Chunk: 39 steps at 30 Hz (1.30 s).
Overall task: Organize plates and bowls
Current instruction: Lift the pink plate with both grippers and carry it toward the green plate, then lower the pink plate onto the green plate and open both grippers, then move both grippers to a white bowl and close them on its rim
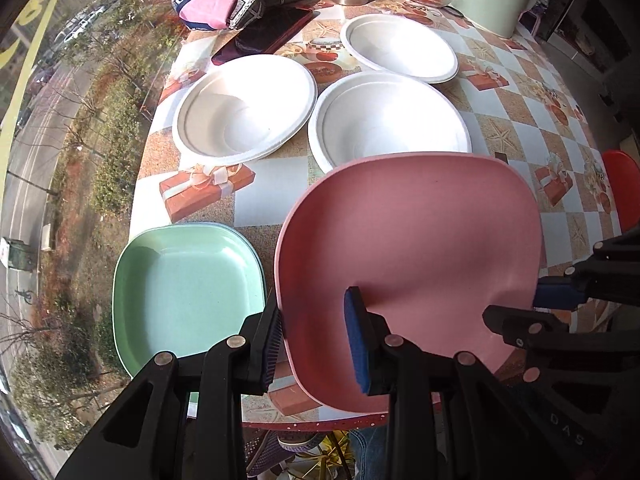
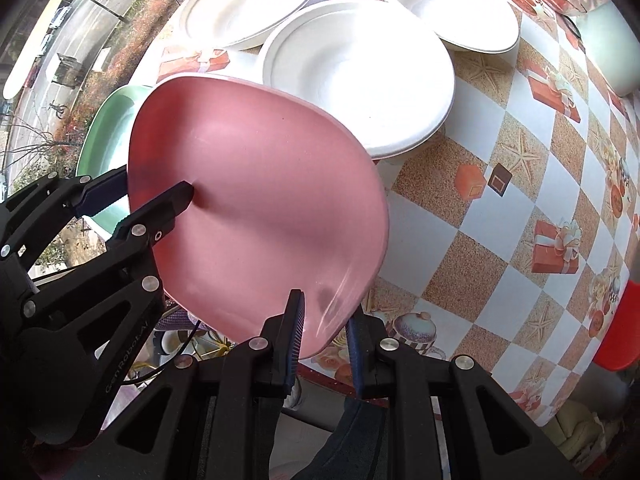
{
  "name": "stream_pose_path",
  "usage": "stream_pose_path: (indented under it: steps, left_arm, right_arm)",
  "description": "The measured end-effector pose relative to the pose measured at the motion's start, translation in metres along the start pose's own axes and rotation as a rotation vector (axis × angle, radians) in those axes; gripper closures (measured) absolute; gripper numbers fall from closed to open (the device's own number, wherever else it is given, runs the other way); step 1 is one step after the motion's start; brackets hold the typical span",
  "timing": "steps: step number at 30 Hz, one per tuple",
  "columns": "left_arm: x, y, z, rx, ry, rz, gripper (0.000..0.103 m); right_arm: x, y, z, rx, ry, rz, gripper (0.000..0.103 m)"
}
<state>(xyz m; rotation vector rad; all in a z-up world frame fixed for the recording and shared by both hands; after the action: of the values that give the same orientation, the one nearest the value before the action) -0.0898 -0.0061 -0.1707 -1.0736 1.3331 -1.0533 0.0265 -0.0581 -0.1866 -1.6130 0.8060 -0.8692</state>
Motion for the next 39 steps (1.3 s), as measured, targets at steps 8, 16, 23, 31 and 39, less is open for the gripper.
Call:
stream_pose_path:
  steps: [8, 16, 23, 31, 39]
  left_arm:
    - [0.013, -0.006, -0.048, -0.043, -0.13, -0.005, 0.07]
    - [0.02, -0.008, -0.101, -0.104, -0.18, -0.025, 0.07]
    - [0.016, -0.011, -0.128, -0.152, -0.182, -0.015, 0.057]
    - [0.009, -0.018, -0.133, -0.144, -0.191, 0.026, 0.024]
    - [-0.014, -0.009, -0.088, -0.01, -0.172, -0.011, 0.024]
  right_arm:
    - [-0.022, -0.011, -0.041, -0.047, -0.036, 0.026, 0.08]
    - [-0.034, -0.004, -0.083, -0.123, -0.072, 0.018, 0.08]
    - [-0.06, -0.003, -0.094, -0.244, -0.036, 0.02, 0.079]
    - [-0.058, -0.008, -0.04, -0.193, 0.065, 0.049, 0.031]
    - [-0.033, 0.006, 0.058, -0.141, 0.347, 0.023, 0.031]
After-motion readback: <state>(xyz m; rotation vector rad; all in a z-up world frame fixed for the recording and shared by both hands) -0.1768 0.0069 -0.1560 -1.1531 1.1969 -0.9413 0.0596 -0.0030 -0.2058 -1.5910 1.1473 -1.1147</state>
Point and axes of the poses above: each gripper's, at about its wrist camera, not at the fingertips, and y roughly the way its jaws point, z to its right, x to its underside, the point moved 5 cm from there along y, roughly the way its jaws point, and after that the axes turned 3 degrees about -y, right-handed, at the moved point
